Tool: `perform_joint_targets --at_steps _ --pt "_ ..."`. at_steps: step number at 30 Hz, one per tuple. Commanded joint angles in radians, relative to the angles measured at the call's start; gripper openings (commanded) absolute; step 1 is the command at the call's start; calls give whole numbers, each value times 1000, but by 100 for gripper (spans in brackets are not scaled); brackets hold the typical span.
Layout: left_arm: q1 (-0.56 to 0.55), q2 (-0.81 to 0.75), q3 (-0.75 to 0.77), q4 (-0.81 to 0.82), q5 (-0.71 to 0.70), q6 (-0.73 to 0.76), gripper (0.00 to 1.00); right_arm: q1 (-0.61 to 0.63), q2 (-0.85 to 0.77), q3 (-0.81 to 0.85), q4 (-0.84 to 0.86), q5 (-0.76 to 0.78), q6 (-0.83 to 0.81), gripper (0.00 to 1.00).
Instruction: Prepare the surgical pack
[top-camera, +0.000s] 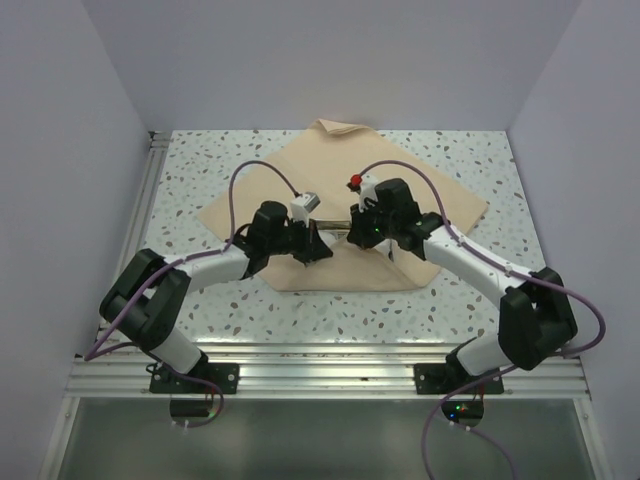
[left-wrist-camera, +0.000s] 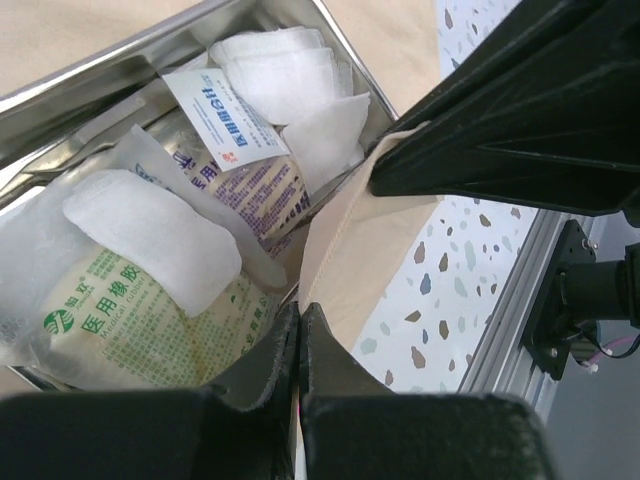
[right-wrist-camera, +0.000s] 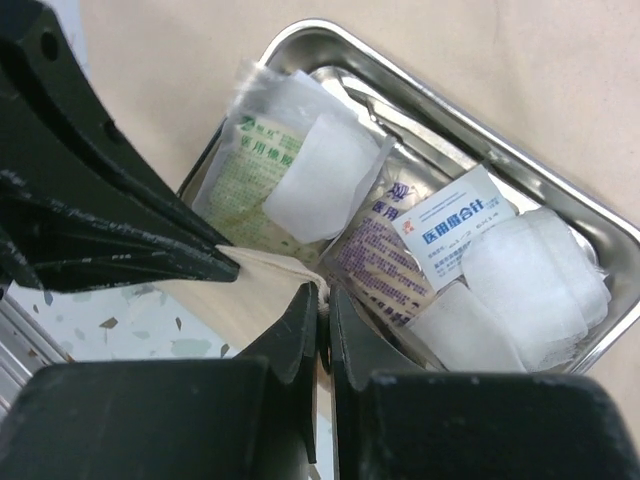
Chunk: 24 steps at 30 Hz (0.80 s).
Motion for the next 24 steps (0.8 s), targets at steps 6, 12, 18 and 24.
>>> perform_joint_targets --at_steps 6,12,18,24 --pt "-6 -9 81 -77 -130 16 5 -73 111 145 9 -28 59 0" --pt "-4 -11 114 -151 -248 18 34 -102 229 238 8 -36 63 0" --pt "-6 -31 134 -226 -383 12 48 -116 345 346 -32 -59 37 0" --pt "4 -34 189 -356 -526 1 48 -123 417 404 -48 -54 23 0"
